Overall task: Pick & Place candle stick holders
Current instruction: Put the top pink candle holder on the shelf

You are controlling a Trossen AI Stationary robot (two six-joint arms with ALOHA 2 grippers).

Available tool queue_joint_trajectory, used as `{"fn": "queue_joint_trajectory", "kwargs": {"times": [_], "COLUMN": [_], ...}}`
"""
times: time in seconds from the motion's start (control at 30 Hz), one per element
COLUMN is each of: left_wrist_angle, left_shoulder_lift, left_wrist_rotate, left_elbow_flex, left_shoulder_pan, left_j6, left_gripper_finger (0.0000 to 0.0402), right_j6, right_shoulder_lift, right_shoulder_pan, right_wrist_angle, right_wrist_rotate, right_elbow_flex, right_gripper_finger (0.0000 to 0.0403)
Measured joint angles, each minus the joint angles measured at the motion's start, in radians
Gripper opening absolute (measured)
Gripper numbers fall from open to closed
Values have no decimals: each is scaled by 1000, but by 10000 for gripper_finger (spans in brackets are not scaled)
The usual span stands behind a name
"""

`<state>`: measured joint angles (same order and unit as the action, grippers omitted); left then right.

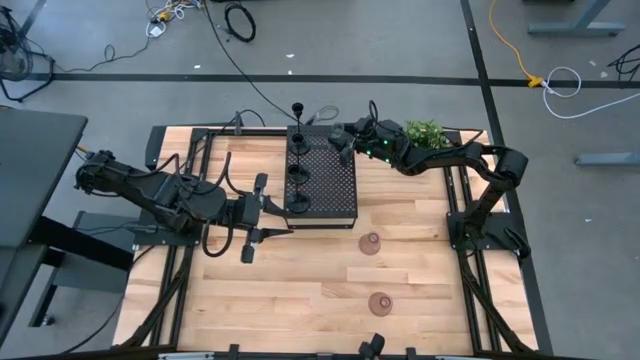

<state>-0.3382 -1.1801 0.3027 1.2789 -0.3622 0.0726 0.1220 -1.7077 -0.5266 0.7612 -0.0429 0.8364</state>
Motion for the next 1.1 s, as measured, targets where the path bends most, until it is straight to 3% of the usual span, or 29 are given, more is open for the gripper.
{"fn": "queue_joint_trajectory", "kwargs": {"times": [0.2, 0.47, 0.7, 0.93, 1.1], "left_wrist_angle": [0, 0, 1, 1, 1], "left_shoulder_lift": [0, 0, 0, 0, 0], "left_wrist_rotate": [0, 0, 0, 0, 0], "left_elbow_flex": [0, 0, 0, 0, 0], "left_shoulder_pan": [0, 0, 0, 0, 0], "left_j6": [-1, -8, -9, -9, -8], "left_gripper_finger": [138, 138, 138, 138, 138], "right_j6": [-10, -75, -114, -128, -50], "right_shoulder_lift": [2, 72, 254, 499, 642], "right_shoulder_pan": [11, 39, 78, 195, 320], "right_wrist_angle": [-1, -81, -359, -714, -987], "right_wrist_rotate": [0, 28, 69, 68, -13], "right_elbow_flex": [0, -2, -2, -1, -1], "right_gripper_finger": [348, 357, 357, 357, 357]}}
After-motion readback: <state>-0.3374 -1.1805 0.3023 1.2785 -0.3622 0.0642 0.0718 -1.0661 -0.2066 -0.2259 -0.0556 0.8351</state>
